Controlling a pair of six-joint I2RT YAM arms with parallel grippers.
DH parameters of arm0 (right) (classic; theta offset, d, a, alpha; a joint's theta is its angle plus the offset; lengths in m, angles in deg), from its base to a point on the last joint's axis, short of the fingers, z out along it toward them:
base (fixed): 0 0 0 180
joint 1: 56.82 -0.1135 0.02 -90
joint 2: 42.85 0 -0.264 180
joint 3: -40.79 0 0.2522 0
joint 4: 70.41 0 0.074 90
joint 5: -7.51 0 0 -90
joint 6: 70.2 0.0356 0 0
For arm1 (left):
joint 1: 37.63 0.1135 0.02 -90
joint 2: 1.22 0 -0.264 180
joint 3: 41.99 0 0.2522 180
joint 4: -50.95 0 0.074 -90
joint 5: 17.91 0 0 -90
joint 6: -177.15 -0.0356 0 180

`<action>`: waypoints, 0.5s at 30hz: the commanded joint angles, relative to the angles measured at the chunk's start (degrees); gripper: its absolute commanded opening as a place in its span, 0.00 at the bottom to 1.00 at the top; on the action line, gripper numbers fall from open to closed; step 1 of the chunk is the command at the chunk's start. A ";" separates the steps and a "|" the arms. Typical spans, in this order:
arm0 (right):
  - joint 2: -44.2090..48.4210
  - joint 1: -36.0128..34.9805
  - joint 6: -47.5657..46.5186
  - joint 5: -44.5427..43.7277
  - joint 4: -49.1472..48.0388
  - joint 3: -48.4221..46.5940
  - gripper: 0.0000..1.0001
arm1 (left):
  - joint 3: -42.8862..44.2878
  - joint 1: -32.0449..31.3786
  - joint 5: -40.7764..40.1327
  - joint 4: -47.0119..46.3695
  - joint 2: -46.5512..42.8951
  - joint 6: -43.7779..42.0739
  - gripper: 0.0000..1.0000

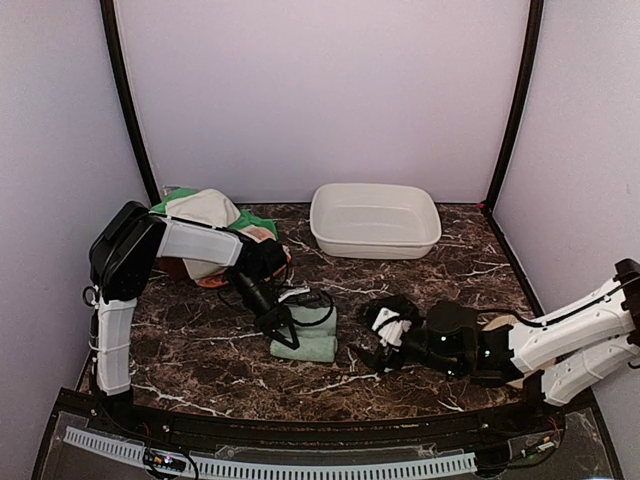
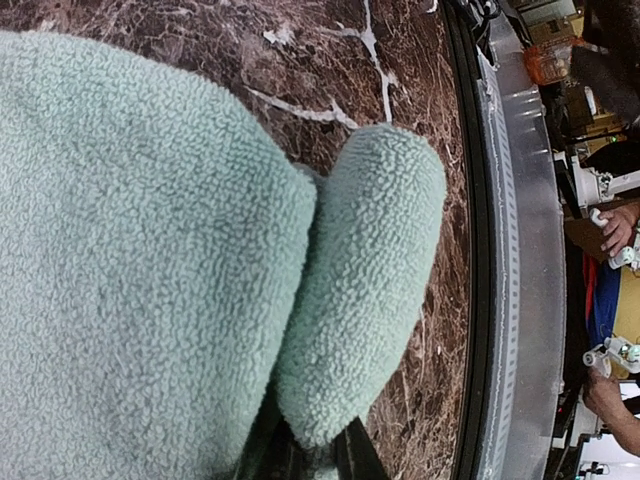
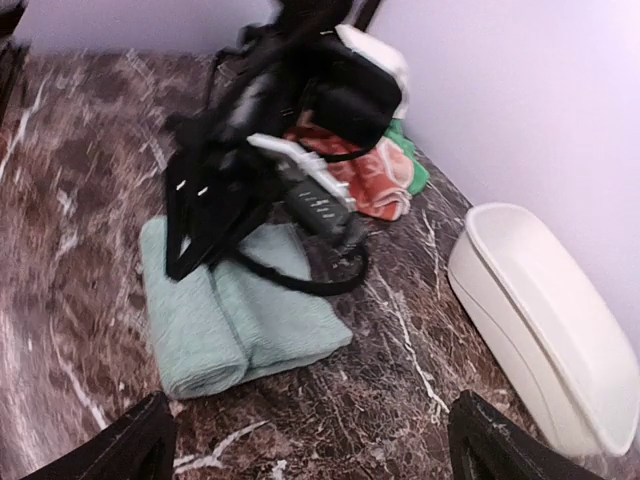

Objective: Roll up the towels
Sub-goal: Roll the towel at the center of the board.

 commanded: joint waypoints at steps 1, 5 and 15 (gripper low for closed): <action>-9.35 -7.30 -22.33 -9.62 -2.81 -3.61 0.90 | 1.25 0.42 -5.43 2.95 3.24 0.52 0.00; -19.55 -9.12 -32.87 -8.63 -9.32 -7.43 0.84 | 2.21 0.45 -8.72 2.77 4.28 1.76 0.00; -35.83 -8.76 -43.77 -2.75 -12.10 -16.59 0.74 | 2.64 0.59 -11.88 2.25 4.93 2.71 0.00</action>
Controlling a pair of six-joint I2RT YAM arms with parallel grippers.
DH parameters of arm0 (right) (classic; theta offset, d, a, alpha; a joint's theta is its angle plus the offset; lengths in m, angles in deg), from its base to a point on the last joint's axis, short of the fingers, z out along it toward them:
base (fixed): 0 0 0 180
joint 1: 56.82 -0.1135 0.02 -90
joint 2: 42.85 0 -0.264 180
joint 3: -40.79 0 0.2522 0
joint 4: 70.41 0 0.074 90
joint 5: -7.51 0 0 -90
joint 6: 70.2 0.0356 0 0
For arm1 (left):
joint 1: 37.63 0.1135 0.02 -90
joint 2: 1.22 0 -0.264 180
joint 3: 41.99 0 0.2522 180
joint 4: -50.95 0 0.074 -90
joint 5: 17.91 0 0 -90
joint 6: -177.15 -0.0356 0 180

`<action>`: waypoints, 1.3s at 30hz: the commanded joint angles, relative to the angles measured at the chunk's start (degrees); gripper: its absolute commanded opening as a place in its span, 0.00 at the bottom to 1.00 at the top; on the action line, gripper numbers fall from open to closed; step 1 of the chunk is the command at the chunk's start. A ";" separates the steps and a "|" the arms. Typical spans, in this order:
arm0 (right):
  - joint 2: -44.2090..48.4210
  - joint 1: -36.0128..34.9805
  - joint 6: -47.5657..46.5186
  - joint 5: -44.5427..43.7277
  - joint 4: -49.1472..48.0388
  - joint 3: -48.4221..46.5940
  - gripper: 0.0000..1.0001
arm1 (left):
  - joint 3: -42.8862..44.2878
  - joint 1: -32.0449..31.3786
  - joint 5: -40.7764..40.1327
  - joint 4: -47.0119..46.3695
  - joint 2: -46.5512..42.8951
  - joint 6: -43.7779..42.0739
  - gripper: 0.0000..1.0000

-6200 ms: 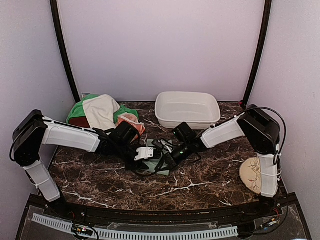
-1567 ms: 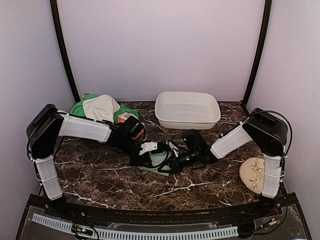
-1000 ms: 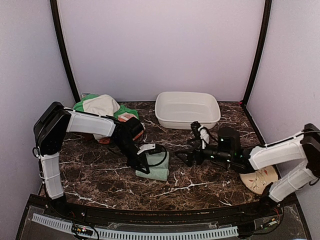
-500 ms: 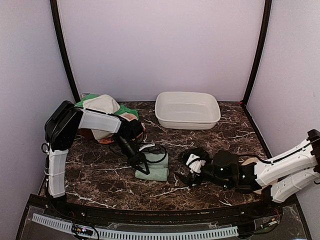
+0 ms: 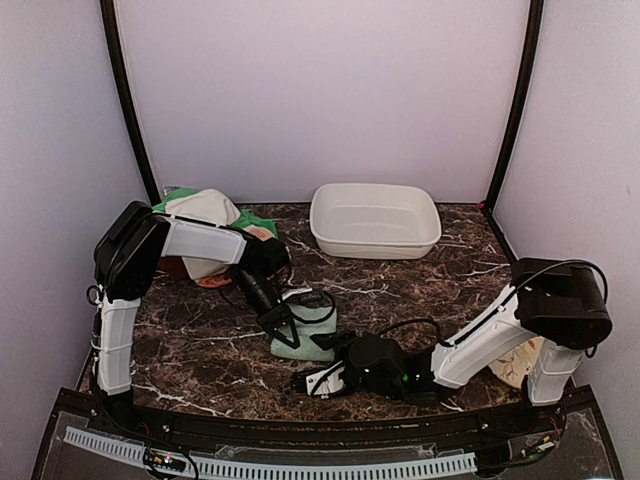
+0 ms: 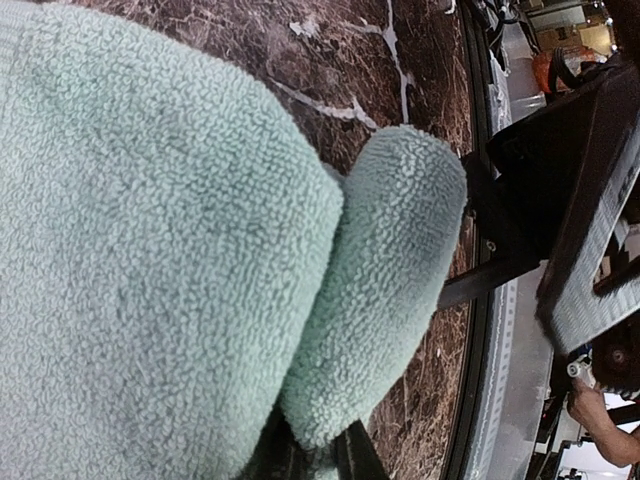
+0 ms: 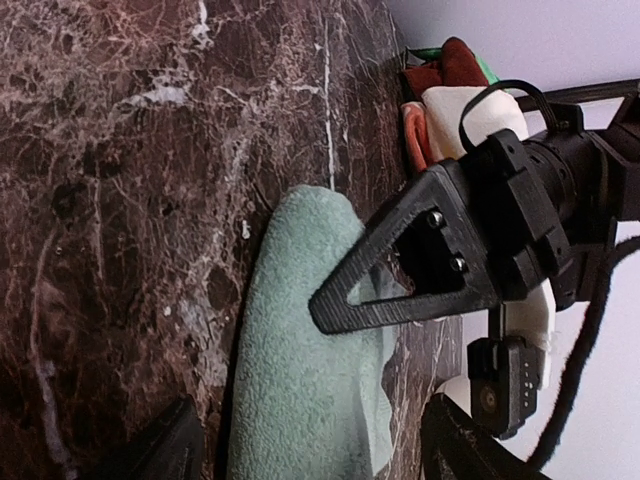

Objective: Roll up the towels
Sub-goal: Roll the towel at the center of the board.

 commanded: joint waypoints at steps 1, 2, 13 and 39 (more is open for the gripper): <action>-4.41 0.38 -5.08 2.38 -3.78 -2.50 0.74 | -0.43 0.42 -10.57 -0.86 2.83 0.24 0.00; -5.42 0.76 -5.04 2.29 -4.32 -2.78 0.73 | -0.44 0.43 -10.55 -0.79 2.85 0.12 0.00; -10.49 5.03 4.95 4.63 1.94 -6.25 0.45 | -0.94 0.85 -8.13 -1.39 1.15 -0.85 0.18; -12.56 23.86 54.10 56.52 38.96 -25.00 0.00 | -25.22 9.48 -13.50 -14.76 -33.48 -9.64 0.88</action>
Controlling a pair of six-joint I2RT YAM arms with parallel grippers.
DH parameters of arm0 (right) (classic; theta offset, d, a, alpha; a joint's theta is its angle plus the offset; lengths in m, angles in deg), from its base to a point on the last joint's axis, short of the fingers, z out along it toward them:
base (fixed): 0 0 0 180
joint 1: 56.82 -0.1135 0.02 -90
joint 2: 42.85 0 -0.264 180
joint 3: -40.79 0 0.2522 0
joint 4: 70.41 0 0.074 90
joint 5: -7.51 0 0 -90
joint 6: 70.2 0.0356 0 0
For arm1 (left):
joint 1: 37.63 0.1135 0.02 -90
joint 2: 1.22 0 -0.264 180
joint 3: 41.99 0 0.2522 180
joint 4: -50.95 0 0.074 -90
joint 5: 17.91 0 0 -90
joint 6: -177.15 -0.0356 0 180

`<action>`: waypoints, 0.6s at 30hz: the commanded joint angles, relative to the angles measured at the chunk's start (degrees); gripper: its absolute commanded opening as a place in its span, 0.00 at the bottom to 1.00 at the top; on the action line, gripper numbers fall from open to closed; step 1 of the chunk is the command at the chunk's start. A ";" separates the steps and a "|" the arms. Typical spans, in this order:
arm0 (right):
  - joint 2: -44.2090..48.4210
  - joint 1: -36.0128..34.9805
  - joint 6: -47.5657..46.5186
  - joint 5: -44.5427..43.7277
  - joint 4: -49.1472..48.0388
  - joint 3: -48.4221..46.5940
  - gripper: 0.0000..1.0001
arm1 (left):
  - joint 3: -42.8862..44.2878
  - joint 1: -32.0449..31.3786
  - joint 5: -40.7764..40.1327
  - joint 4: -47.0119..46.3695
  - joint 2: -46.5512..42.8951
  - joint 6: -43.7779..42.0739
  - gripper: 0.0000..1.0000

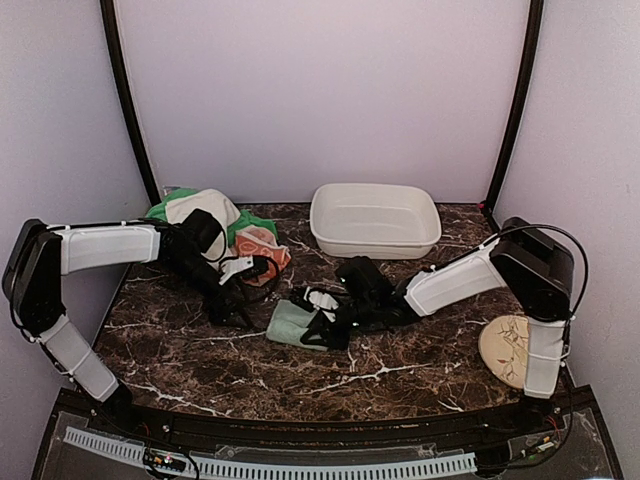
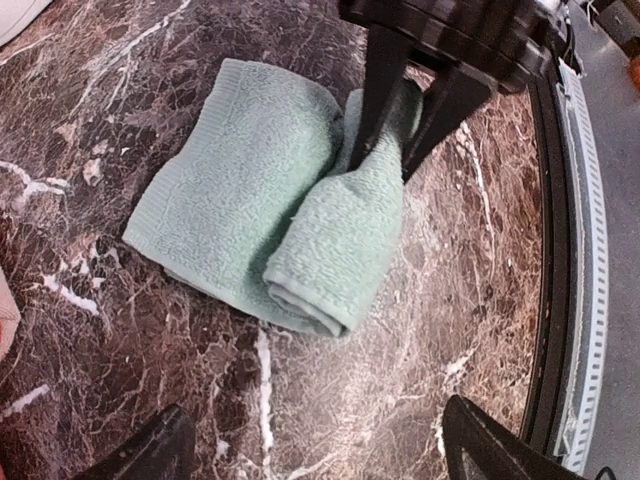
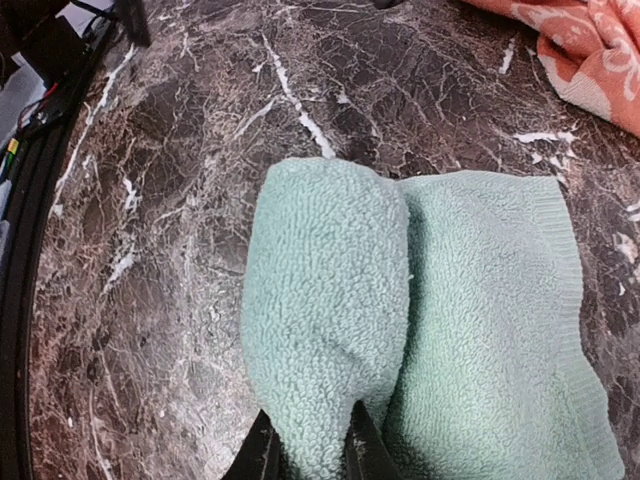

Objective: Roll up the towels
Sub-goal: Roll the towel at the center of the board.

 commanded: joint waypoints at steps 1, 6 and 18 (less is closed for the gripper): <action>-5.60 2.68 10.80 10.13 9.24 -3.92 0.00 | -3.55 -2.34 -3.66 -2.71 -2.39 -4.63 0.88; -8.90 4.10 15.34 15.36 12.10 -7.66 0.00 | -3.23 -7.06 -5.99 -6.00 -1.75 -4.37 0.86; -12.78 6.50 21.87 19.29 14.21 -8.93 0.03 | 5.00 -15.02 -11.26 -10.89 8.46 -4.38 0.73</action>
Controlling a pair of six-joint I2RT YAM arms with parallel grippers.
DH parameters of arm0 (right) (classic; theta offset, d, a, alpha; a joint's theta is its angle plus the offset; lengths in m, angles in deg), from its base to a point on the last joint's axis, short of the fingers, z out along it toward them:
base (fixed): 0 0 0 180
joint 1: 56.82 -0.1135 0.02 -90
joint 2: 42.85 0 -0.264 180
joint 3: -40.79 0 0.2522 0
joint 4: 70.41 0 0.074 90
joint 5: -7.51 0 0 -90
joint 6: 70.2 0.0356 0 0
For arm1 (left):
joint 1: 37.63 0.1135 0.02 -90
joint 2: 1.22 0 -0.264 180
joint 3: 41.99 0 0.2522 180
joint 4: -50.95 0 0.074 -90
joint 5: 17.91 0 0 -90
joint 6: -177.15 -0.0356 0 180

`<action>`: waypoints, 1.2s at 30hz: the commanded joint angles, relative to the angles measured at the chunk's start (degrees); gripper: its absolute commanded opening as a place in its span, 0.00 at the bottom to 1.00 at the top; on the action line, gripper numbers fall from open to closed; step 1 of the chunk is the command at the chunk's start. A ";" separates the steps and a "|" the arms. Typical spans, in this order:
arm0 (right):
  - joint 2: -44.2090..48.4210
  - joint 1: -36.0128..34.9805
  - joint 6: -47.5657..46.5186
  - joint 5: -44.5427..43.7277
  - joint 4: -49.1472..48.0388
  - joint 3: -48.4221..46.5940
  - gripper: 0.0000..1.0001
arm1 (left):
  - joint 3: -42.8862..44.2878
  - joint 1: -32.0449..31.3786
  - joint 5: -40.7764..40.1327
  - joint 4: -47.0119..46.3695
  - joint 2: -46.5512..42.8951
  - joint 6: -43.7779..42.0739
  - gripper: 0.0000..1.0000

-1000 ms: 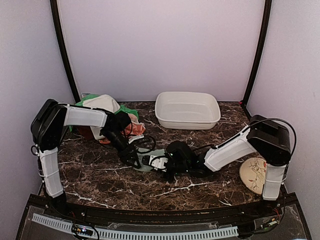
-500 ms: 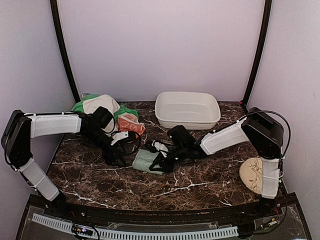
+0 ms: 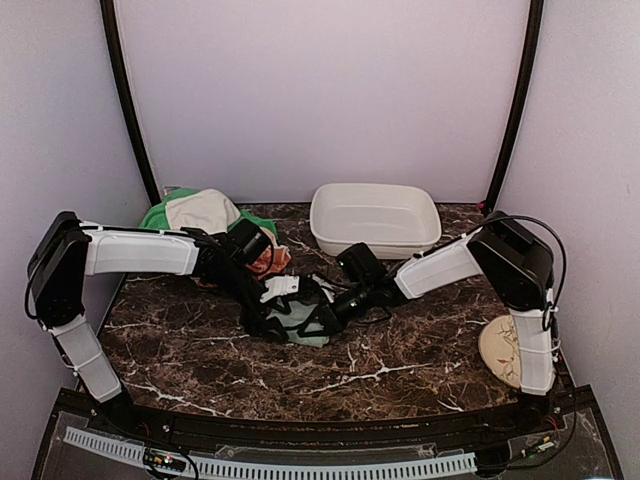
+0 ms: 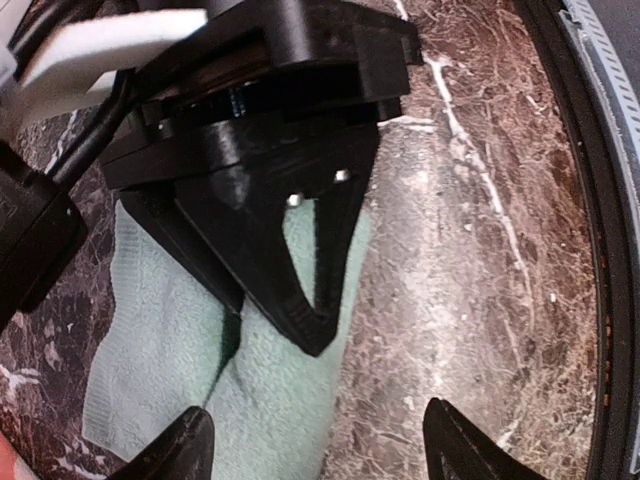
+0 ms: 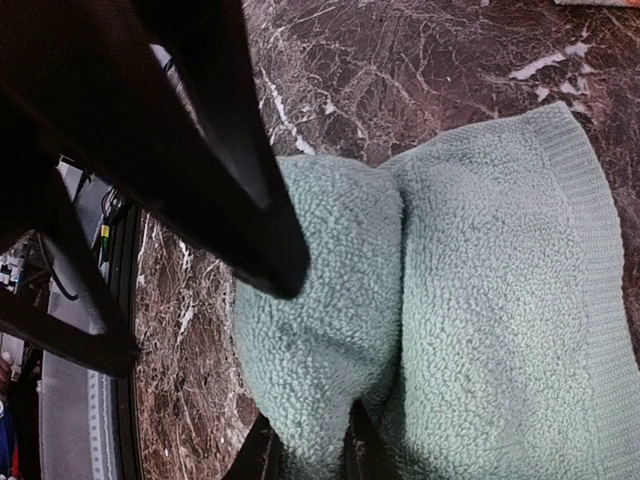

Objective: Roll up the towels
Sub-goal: Roll the towel at the center of the board.

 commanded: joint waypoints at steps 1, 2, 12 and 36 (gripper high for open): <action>-4.05 0.20 3.21 0.00 8.43 1.21 0.03 | 3.08 -0.12 -3.30 -1.53 5.28 -0.99 0.68; -4.07 0.24 3.25 -0.06 8.24 1.29 0.04 | 3.44 -0.14 -4.02 -1.63 6.41 -0.98 0.64; 0.87 0.95 8.35 -5.24 -5.52 7.67 0.20 | 4.58 1.24 -1.54 -0.72 11.21 3.62 0.01; 31.67 -23.80 -45.54 -67.14 -23.14 33.81 0.62 | 16.53 5.50 10.46 20.55 24.87 7.56 0.00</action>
